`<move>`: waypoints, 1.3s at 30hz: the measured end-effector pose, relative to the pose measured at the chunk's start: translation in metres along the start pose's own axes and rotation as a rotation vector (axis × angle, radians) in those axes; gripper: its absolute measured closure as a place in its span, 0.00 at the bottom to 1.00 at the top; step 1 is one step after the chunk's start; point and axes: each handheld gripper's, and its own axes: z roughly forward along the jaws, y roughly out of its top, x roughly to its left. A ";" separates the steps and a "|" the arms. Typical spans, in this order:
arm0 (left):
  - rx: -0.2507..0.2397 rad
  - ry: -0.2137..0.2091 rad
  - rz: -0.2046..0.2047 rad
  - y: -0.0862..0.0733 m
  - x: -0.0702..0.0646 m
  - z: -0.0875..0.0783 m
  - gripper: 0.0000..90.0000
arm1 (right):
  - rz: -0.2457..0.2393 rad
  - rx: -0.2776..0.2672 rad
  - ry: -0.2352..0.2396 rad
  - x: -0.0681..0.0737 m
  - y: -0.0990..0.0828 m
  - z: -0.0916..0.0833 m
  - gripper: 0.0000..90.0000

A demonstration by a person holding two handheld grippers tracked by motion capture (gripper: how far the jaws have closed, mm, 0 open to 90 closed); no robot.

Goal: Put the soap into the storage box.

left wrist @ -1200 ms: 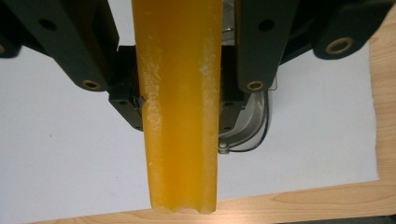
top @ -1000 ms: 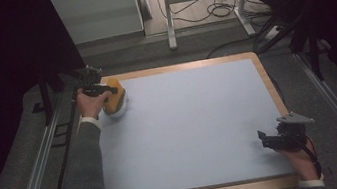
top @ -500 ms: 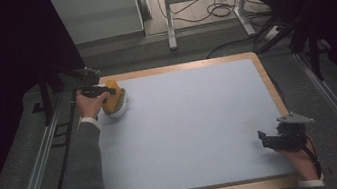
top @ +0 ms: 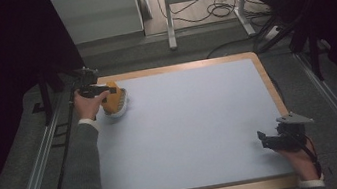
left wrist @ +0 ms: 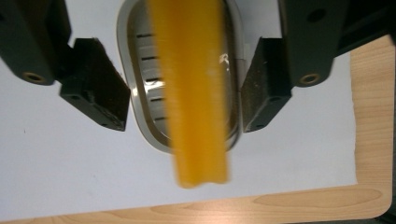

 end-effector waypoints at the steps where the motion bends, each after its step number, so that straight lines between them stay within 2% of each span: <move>1: -0.001 0.013 0.001 -0.001 0.000 -0.001 0.35 | 0.000 0.000 0.000 0.000 0.000 0.000 0.08; 2: -0.001 0.013 0.001 -0.001 0.000 -0.001 0.31 | 0.000 0.000 0.000 0.000 0.000 0.000 0.08; 3: -0.006 0.035 -0.001 -0.003 0.002 -0.003 0.29 | -0.001 0.001 0.000 0.000 0.000 0.000 0.08; 5: -0.029 0.035 -0.026 -0.006 0.007 -0.006 0.28 | -0.002 0.001 0.000 0.001 0.000 0.000 0.08; 6: -0.036 0.018 -0.036 -0.007 0.009 -0.008 0.28 | -0.003 0.002 0.000 0.001 0.000 0.001 0.08; 13: -0.091 -0.018 -0.009 -0.019 0.008 -0.027 0.25 | -0.005 0.003 -0.002 0.001 0.000 0.001 0.08; 17: -0.110 -0.067 0.023 -0.028 0.003 -0.037 0.24 | -0.005 0.003 -0.002 0.001 0.000 0.001 0.08; 20: -0.167 -0.058 0.065 -0.037 -0.004 -0.048 0.24 | -0.006 0.000 -0.002 0.001 0.000 0.000 0.08; 28: -0.190 -0.177 0.131 -0.065 -0.024 -0.065 0.23 | -0.007 -0.003 -0.001 0.002 0.002 -0.001 0.08; 29: -0.194 -0.184 0.140 -0.070 -0.027 -0.067 0.23 | -0.007 -0.004 0.000 0.002 0.002 -0.001 0.08; 31: -0.220 -0.172 0.163 -0.079 -0.032 -0.070 0.25 | -0.007 -0.004 0.000 0.002 0.002 -0.001 0.08; 37: -0.215 -0.211 0.187 -0.108 -0.039 -0.076 0.25 | -0.004 -0.009 0.001 0.001 0.002 -0.002 0.08; 39: -0.199 -0.226 0.203 -0.120 -0.043 -0.075 0.25 | -0.004 -0.010 0.001 0.002 0.002 -0.001 0.08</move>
